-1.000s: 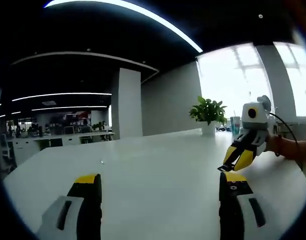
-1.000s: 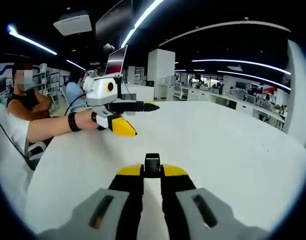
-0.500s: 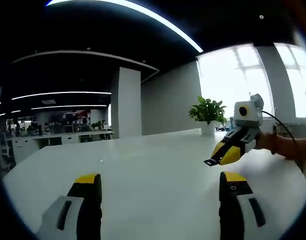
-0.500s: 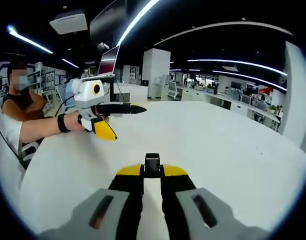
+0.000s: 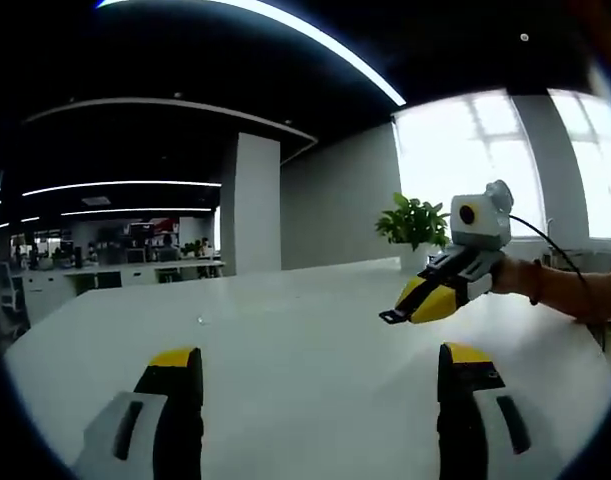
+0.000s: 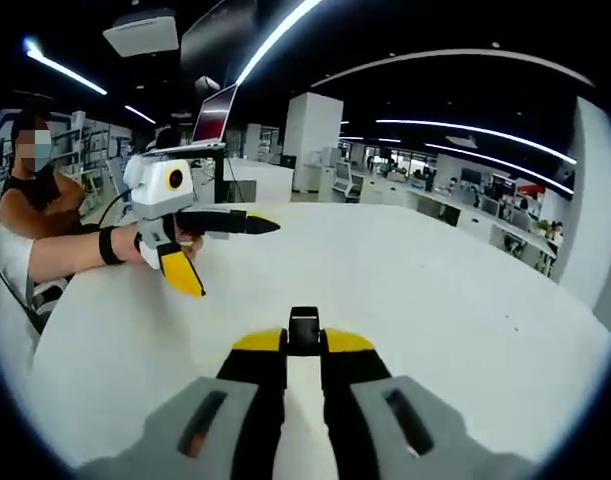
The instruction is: Snap the two parts of the plastic buckle together until the buckle closes and remains connected.
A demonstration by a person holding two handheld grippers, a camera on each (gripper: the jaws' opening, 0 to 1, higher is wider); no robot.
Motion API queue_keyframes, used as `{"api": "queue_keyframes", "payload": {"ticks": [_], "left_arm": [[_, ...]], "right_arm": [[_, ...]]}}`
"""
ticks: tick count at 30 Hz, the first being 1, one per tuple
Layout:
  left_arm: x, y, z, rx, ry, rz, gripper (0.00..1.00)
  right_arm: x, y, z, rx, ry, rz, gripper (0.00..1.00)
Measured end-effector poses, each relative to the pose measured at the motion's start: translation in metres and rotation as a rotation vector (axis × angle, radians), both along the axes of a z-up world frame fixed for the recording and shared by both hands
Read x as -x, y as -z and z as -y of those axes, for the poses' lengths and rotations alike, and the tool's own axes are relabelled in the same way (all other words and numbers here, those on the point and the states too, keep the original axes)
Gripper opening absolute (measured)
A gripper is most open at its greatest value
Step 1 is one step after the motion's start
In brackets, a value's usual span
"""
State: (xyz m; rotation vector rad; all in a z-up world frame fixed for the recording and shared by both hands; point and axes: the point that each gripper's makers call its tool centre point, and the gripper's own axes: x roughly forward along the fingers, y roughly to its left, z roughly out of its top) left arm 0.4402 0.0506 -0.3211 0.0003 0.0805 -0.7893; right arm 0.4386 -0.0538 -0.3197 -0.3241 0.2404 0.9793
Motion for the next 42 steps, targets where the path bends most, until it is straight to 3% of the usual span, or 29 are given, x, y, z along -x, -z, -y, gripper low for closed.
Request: {"api": "queue_keyframes", "payload": {"ticks": [31,35,37,38,40,42], "left_arm": [[0.004,0.002,0.005,-0.016,0.017,0.005,0.99],[0.001,0.002,0.003,-0.02,0.021,0.004,0.9],[0.004,-0.006,0.009,0.044,0.055,0.006,1.0],[0.001,-0.008,0.006,0.053,0.043,0.02,0.97],[-0.006,-0.004,0.001,0.012,0.011,0.044,0.93],[-0.008,-0.001,0.002,0.01,0.015,0.032,0.95]], "right_arm": [[-0.058,0.021,-0.006,-0.013,0.061,-0.024,0.1],[-0.061,0.024,-0.008,0.007,0.063,-0.025,0.1],[-0.061,0.024,-0.009,-0.005,0.053,-0.037,0.1],[-0.061,0.024,-0.01,-0.004,0.053,-0.038,0.1],[-0.059,0.026,-0.011,0.0,0.044,-0.047,0.1],[-0.062,0.03,-0.01,-0.003,0.047,-0.06,0.1]]}}
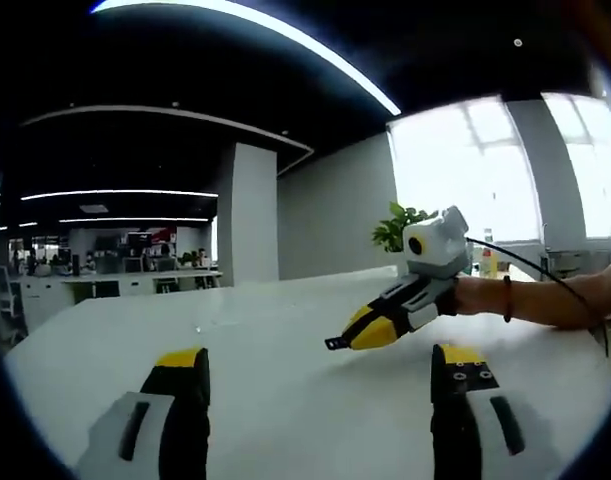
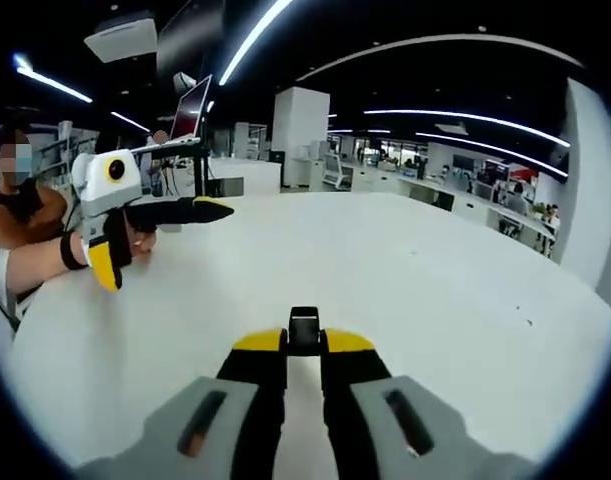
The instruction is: Snap the two parts of the plastic buckle together until the buckle closes and remains connected.
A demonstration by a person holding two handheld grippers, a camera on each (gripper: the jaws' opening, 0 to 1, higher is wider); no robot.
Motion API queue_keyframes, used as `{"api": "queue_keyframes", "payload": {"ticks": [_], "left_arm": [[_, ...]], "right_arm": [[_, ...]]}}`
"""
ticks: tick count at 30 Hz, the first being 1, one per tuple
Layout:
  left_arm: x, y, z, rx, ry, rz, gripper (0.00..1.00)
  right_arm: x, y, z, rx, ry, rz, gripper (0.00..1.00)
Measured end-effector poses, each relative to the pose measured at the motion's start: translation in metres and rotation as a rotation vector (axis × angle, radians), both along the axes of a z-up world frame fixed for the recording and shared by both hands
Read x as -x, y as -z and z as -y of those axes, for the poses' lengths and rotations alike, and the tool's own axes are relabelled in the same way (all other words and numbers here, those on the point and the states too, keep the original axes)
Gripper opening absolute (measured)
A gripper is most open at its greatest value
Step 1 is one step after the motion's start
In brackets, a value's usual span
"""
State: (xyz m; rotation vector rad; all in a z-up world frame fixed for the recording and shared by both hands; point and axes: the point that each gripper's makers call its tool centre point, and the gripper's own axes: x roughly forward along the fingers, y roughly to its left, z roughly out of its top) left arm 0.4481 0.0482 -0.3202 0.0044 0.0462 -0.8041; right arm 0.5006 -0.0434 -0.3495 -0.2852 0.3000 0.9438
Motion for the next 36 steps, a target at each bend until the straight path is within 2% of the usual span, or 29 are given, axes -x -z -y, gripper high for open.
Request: {"api": "queue_keyframes", "payload": {"ticks": [2,10,18,26,36], "left_arm": [[-0.001,0.002,0.001,0.007,0.004,-0.025,0.96],[0.008,0.007,0.005,-0.022,0.006,-0.023,0.95],[0.014,0.004,0.005,-0.008,0.012,-0.029,0.96],[0.021,0.004,0.006,-0.004,0.018,-0.032,0.97],[0.018,0.005,0.006,-0.019,0.022,-0.035,0.96]], "right_arm": [[-0.002,0.004,0.001,0.005,0.005,-0.012,0.1],[-0.001,0.014,-0.002,0.023,-0.006,-0.049,0.1],[0.004,0.025,-0.007,0.047,-0.029,-0.081,0.1],[0.006,0.022,-0.008,0.021,-0.031,-0.091,0.1],[0.011,0.022,-0.009,0.027,-0.052,-0.087,0.11]]}}
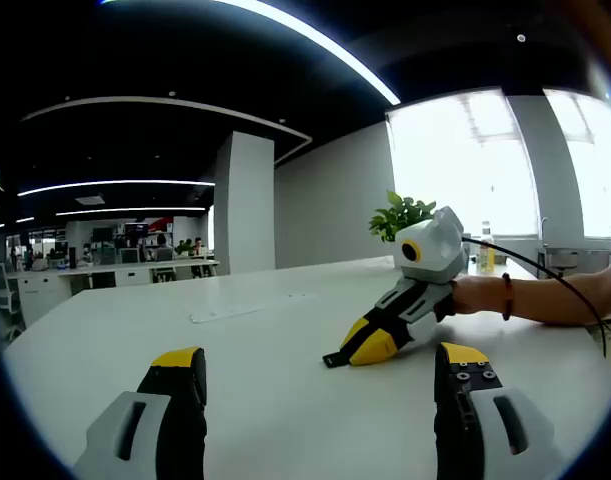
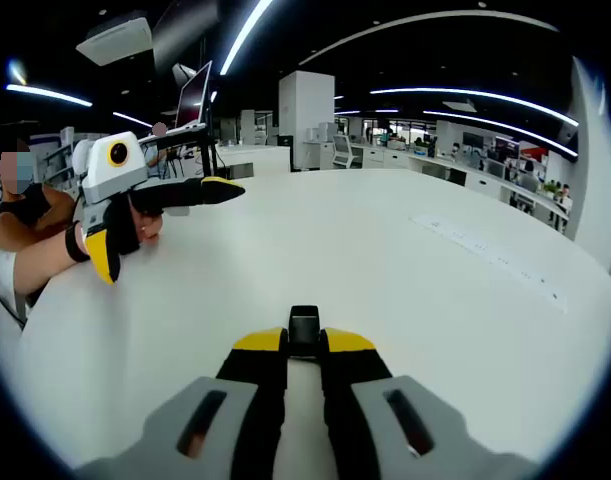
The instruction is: Snap the two parts of the plastic buckle together until the buckle closes and remains connected.
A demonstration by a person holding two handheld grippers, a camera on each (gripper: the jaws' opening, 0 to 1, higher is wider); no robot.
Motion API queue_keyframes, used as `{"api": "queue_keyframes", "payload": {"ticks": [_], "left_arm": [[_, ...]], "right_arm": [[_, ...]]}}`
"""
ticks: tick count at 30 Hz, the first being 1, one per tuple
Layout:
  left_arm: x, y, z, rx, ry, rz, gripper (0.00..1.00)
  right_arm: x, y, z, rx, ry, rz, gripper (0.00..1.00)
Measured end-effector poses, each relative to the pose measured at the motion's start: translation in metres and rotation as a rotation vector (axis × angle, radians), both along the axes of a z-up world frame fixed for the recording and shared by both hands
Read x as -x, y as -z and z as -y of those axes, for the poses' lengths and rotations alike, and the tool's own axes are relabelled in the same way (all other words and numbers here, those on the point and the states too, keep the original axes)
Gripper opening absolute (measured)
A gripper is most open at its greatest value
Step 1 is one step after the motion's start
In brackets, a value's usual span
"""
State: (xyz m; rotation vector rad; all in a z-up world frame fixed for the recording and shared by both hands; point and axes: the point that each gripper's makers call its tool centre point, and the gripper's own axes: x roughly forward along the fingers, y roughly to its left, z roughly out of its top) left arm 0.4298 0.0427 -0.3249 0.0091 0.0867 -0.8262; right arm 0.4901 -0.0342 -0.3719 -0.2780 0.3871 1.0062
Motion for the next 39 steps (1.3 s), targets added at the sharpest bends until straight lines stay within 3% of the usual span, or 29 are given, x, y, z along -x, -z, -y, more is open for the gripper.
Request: {"api": "queue_keyframes", "payload": {"ticks": [8,14,17,19,20,26,32,39], "left_arm": [[-0.005,-0.002,-0.002,0.004,0.003,0.002,0.97],[-0.003,-0.001,-0.002,0.002,0.003,0.002,0.96],[-0.002,-0.001,-0.001,-0.004,0.004,0.004,0.96],[-0.001,-0.001,-0.001,-0.004,0.003,0.002,0.97],[-0.003,0.0,-0.002,-0.003,0.003,0.002,0.97],[-0.01,0.0,-0.004,-0.002,0.0,-0.001,0.97],[-0.014,0.002,-0.004,-0.012,0.002,-0.006,0.97],[-0.014,0.002,-0.004,-0.013,0.001,-0.004,0.97]], "right_arm": [[-0.001,0.001,0.001,0.001,-0.003,0.016,0.14],[-0.004,0.0,0.001,-0.021,0.013,0.029,0.47],[-0.008,0.002,0.0,-0.03,0.031,0.051,0.74],[-0.018,-0.003,0.004,-0.017,0.077,0.138,0.93],[-0.016,-0.003,0.002,-0.021,0.077,0.137,1.0],[-0.007,0.001,0.0,-0.028,0.073,0.106,1.0],[-0.011,-0.009,-0.002,-0.083,0.09,0.119,1.0],[-0.011,-0.011,0.0,-0.075,0.087,0.111,0.97]]}}
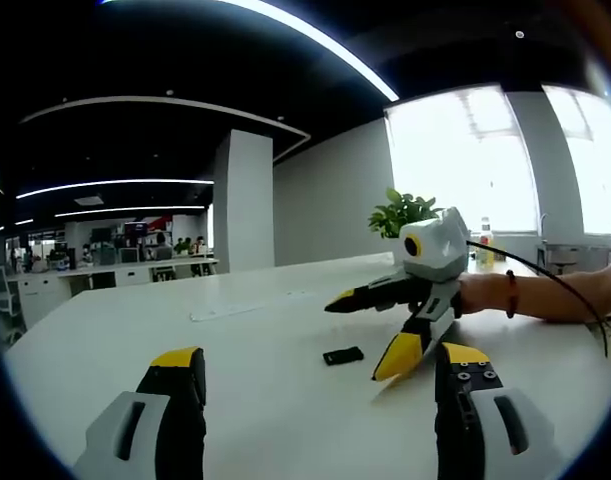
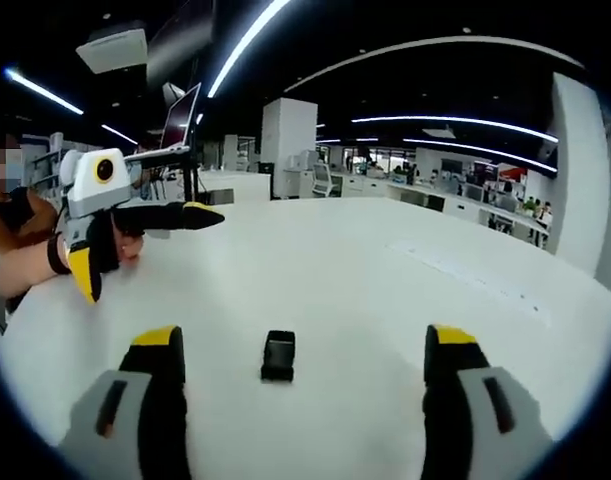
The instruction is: Snap the two parts of the plastic buckle together until the buckle closes and remains connected.
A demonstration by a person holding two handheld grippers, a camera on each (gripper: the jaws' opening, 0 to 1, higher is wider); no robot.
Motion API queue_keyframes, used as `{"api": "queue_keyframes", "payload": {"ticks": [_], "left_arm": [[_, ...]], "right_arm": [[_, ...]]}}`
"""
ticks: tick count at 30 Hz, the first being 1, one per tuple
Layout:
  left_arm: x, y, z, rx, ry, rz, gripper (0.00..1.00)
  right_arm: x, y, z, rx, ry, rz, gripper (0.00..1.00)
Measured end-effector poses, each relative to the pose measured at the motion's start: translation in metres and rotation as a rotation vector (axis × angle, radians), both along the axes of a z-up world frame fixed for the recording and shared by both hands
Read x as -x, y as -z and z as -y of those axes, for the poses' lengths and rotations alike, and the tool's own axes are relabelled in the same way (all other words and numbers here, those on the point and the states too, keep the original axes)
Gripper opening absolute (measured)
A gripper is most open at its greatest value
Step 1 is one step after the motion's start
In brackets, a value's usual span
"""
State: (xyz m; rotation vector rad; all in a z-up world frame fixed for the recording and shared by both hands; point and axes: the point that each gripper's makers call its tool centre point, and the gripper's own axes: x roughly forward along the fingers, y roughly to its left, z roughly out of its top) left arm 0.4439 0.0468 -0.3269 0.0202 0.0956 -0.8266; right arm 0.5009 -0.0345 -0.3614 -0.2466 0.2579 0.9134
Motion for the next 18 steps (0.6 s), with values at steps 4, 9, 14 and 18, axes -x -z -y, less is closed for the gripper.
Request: {"api": "queue_keyframes", "payload": {"ticks": [4,9,14,18], "left_arm": [[0.002,0.0,0.001,-0.001,0.001,0.0,0.98],[0.005,0.002,0.003,-0.015,0.002,-0.007,0.99],[0.008,0.0,0.006,-0.014,0.01,-0.002,0.99],[0.008,0.002,0.005,-0.02,0.002,-0.009,0.99]], "right_arm": [[0.001,0.001,0.002,0.011,0.01,0.003,0.99],[0.01,-0.005,0.003,-0.016,0.011,0.013,0.98],[0.021,-0.01,0.006,-0.033,0.036,0.031,1.0],[0.027,-0.012,0.009,-0.038,0.026,0.024,0.99]]}}
